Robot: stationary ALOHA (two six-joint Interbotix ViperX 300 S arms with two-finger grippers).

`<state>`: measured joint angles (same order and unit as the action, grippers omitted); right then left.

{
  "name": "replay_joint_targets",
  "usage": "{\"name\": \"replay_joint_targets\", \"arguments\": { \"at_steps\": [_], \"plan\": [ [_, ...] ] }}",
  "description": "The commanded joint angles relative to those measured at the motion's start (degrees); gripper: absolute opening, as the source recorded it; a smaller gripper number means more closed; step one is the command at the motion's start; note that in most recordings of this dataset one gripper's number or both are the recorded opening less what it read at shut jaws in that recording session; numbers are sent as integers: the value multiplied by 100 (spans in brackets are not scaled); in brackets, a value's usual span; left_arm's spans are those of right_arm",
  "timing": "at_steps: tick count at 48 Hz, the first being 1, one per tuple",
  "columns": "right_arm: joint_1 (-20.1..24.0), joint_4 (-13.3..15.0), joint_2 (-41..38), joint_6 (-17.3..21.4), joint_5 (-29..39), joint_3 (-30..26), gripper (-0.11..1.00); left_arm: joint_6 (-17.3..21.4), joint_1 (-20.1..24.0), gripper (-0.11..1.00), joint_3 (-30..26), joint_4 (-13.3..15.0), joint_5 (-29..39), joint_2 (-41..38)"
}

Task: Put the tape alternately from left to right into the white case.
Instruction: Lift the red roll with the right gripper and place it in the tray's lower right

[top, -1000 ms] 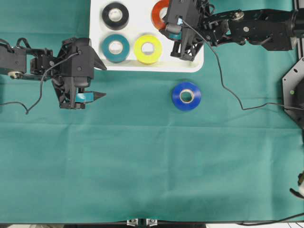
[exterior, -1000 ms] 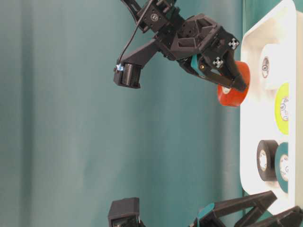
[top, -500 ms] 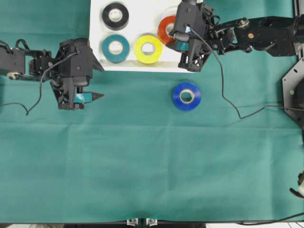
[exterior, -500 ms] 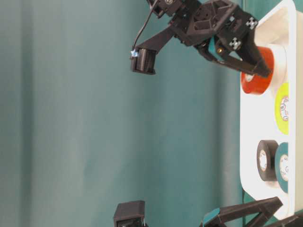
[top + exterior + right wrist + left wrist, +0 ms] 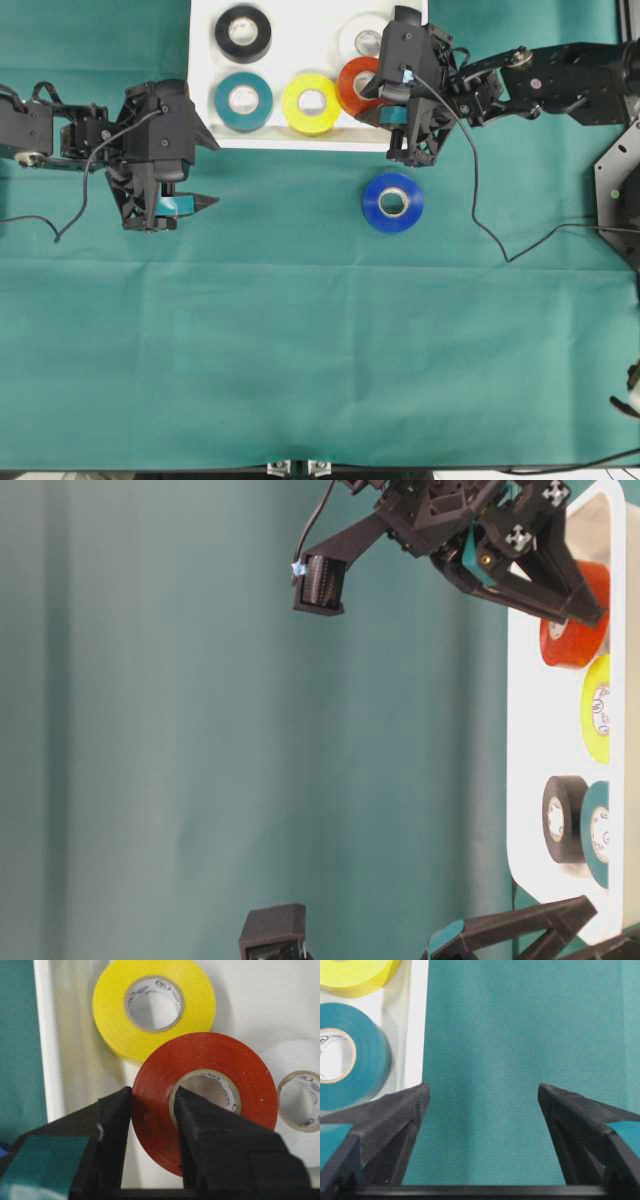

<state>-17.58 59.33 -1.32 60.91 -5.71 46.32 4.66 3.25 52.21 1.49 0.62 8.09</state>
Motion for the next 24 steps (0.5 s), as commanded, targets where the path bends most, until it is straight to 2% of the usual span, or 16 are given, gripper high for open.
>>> {"name": "replay_joint_targets", "arguments": {
  "at_steps": [1,21,24],
  "plan": [
    [0,-18,97,-9,-35,-53,26,0,-18,65,-88,0,-44,53],
    [0,-18,97,-18,62,-44,27,0,-18,65,-88,9,-44,53],
    [9,-18,97,-18,114,-35,42,0,-18,65,-88,9,-35,53]
  ]
}}
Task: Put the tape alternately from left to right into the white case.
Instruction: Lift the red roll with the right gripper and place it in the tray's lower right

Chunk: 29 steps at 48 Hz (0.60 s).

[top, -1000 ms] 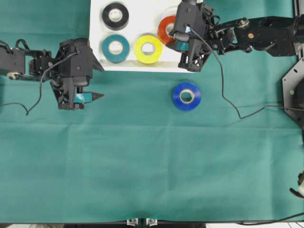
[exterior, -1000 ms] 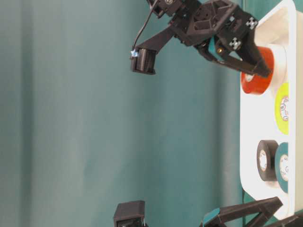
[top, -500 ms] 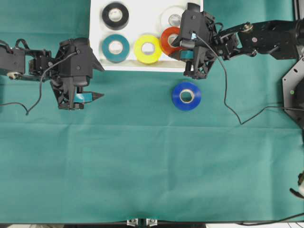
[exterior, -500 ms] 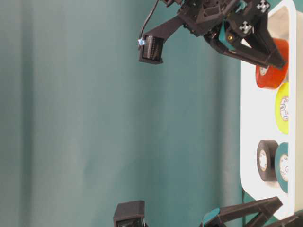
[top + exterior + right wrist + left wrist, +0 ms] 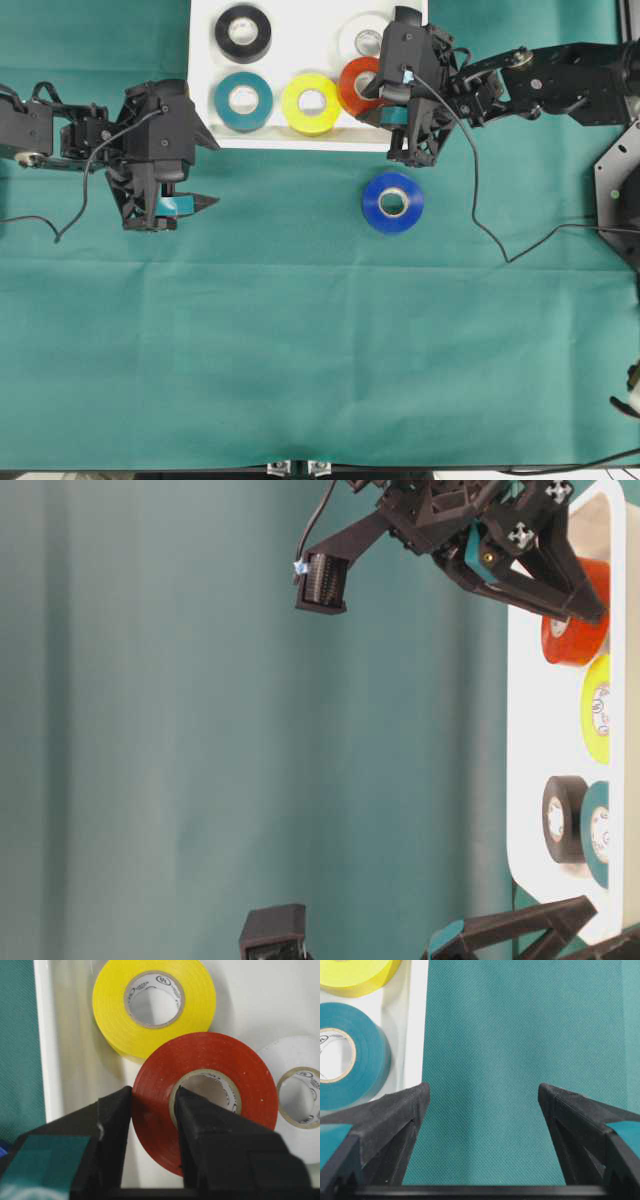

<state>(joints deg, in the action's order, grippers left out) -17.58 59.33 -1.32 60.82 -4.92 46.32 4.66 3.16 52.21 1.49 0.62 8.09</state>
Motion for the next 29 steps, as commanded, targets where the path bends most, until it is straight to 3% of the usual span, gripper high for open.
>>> {"name": "replay_joint_targets", "arguments": {
  "at_steps": [1,6,8,13,29],
  "plan": [
    [0,-18,97,-9,44,-26,48,0,-9,65,-88,9,-35,53],
    [0,-18,97,-18,53,-35,79,-9,-9,65,-97,0,-44,53],
    [9,-18,97,-18,53,-35,84,-9,-9,65,-88,9,-35,53],
    [9,-9,114,-26,53,-53,79,-62,-9,65,-97,9,-44,53],
    [9,-18,580,-53,18,35,78,-185,-9,65,-114,0,-229,44]
  ]
}}
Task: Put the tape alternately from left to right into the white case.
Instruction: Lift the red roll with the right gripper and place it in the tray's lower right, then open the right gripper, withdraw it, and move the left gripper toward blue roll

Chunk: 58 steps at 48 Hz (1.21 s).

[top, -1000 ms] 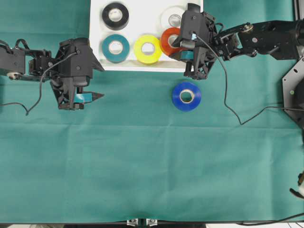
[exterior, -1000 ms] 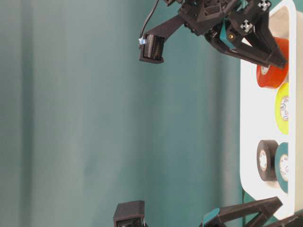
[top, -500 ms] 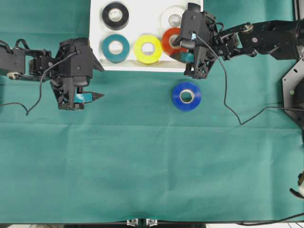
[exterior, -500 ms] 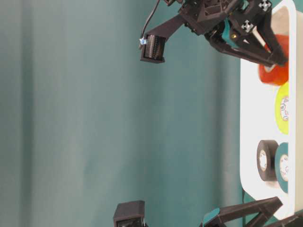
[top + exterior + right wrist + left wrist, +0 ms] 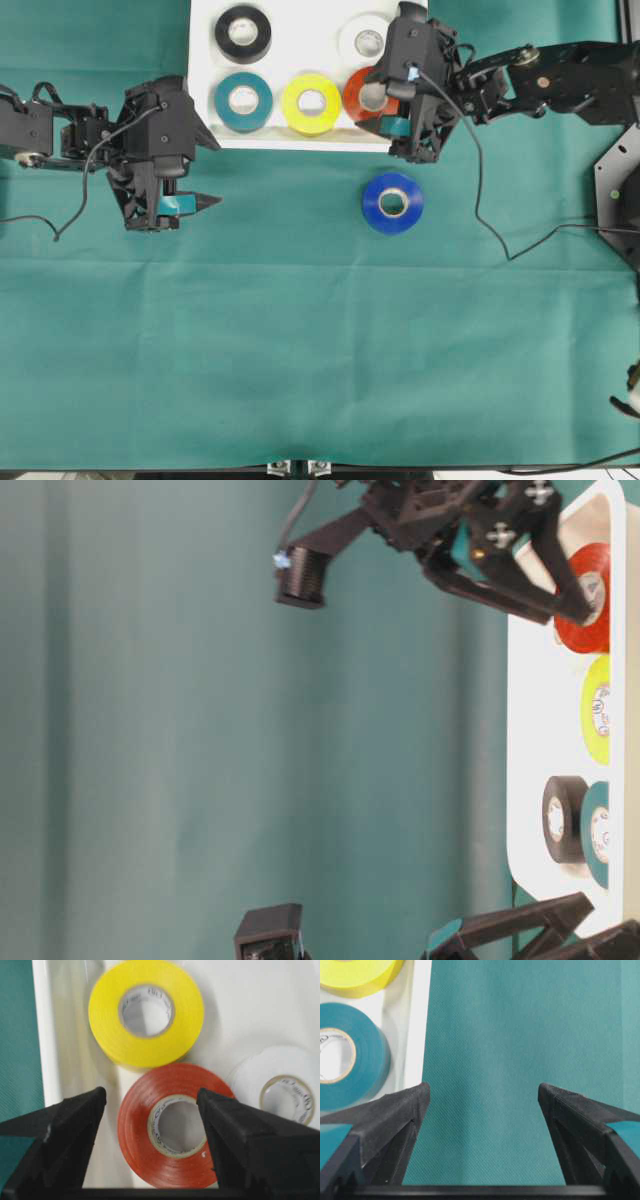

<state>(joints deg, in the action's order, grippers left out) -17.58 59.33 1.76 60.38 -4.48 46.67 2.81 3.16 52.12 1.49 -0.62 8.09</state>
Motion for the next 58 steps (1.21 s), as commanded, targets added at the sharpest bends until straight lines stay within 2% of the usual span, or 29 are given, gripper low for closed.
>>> {"name": "replay_joint_targets", "arguments": {
  "at_steps": [1,21,29,58],
  "plan": [
    [0,-18,308,-9,-26,9,78,0,-9,65,-105,0,-149,44],
    [9,-9,1160,-26,-18,624,78,9,-26,65,-237,9,-378,18],
    [9,-9,1433,-26,-35,817,78,9,-26,65,-360,0,-413,-220],
    [0,-9,1485,0,-9,1063,78,53,-26,65,-1222,0,-483,-1151]
  ]
}}
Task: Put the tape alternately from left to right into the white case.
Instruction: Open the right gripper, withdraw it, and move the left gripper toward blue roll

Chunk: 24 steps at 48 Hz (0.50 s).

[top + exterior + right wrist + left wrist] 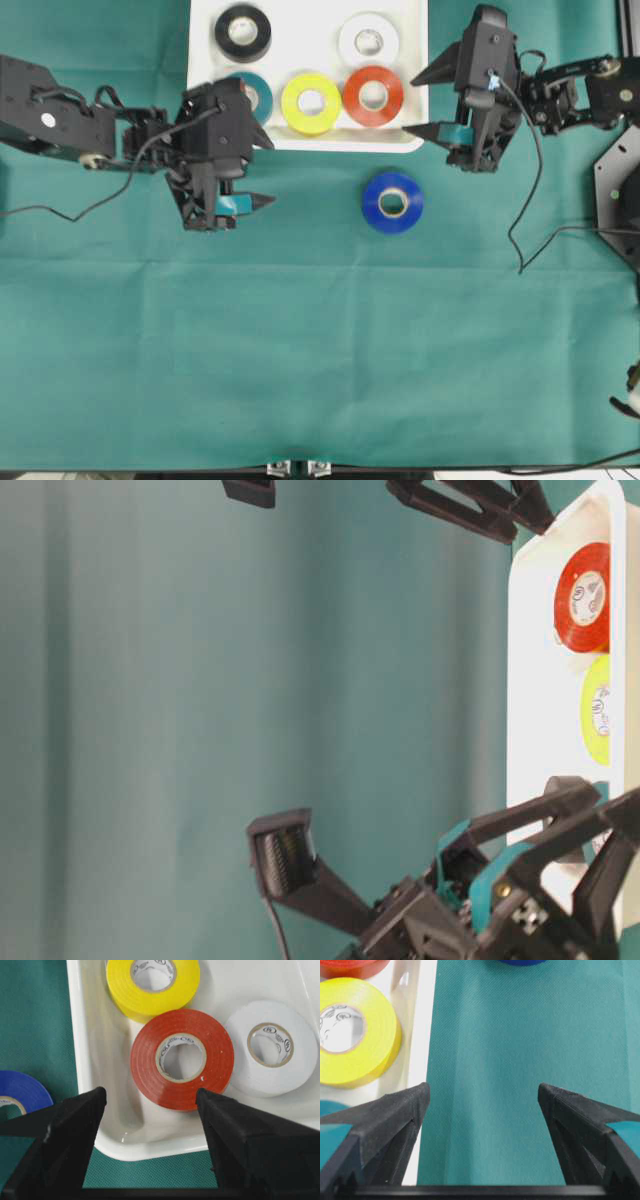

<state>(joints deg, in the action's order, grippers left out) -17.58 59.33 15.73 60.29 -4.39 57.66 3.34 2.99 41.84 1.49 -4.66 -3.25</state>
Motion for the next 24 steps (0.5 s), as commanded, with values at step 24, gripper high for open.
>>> {"name": "replay_joint_targets", "arguments": {
  "at_steps": [24],
  "plan": [
    [0,-9,88,9,-26,-9,78,18,-53,65,-923,-9,-158,-615]
  ]
}}
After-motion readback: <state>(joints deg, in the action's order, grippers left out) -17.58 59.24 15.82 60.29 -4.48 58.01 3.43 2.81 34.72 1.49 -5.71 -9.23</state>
